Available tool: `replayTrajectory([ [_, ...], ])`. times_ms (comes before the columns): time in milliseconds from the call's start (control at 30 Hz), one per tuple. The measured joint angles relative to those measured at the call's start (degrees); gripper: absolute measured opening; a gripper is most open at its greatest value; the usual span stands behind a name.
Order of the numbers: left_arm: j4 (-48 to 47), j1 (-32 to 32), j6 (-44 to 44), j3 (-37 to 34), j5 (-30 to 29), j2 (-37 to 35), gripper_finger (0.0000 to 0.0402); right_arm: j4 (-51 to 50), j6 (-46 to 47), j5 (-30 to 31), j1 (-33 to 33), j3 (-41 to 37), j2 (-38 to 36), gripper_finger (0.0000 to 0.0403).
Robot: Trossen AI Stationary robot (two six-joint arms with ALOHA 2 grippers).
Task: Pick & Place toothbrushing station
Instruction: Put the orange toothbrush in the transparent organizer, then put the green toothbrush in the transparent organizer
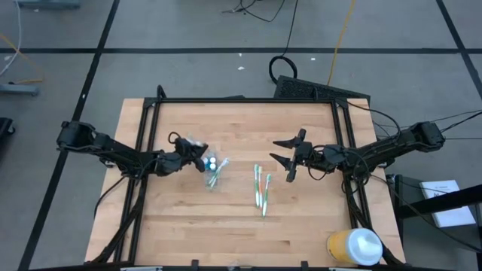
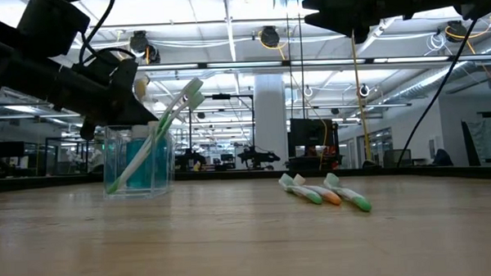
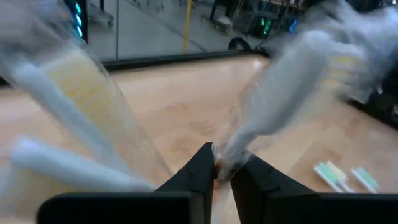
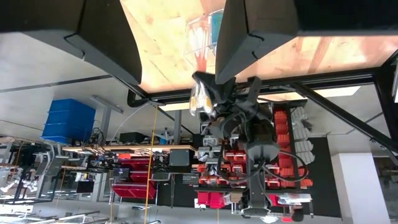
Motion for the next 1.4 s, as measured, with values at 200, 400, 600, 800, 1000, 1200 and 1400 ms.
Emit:
replayTrajectory([
  [200,0.96,-0.02,-0.04,-0.11,1.52,-0.42,0.0112,-0.01,0.00,0.00,0.00,0.00,0.00,0.0196],
  [400,1.20,-0.02,0.14,-0.11,2.22,-2.00,0.0159,-0.22,0.00,0.00,0.00,0.00,0.00,0.0196],
  [600,1.39,0.00,2.46,-0.11,2.22,-5.05,0.0186,-0.27,0.00,0.00,0.00,0.00,0.01,0.0196],
  [800,1.42,0.00,7.15,-0.11,2.02,-10.45,0.0190,-0.28,0.00,-0.02,0.00,0.00,0.01,0.0196],
  [1000,-1.93,-0.01,9.09,-0.07,-1.53,-15.10,0.0191,-0.30,0.00,-0.02,0.00,0.00,0.00,0.0196],
  [1200,-12.49,-0.02,0.91,-0.02,-7.76,-15.98,0.0191,-0.35,0.02,-0.04,0.00,0.00,0.00,0.0196],
  [1400,-10.62,-0.02,0.99,-0.02,-5.56,-15.93,0.0191,-0.34,0.02,-0.07,0.00,0.00,0.01,0.0196],
])
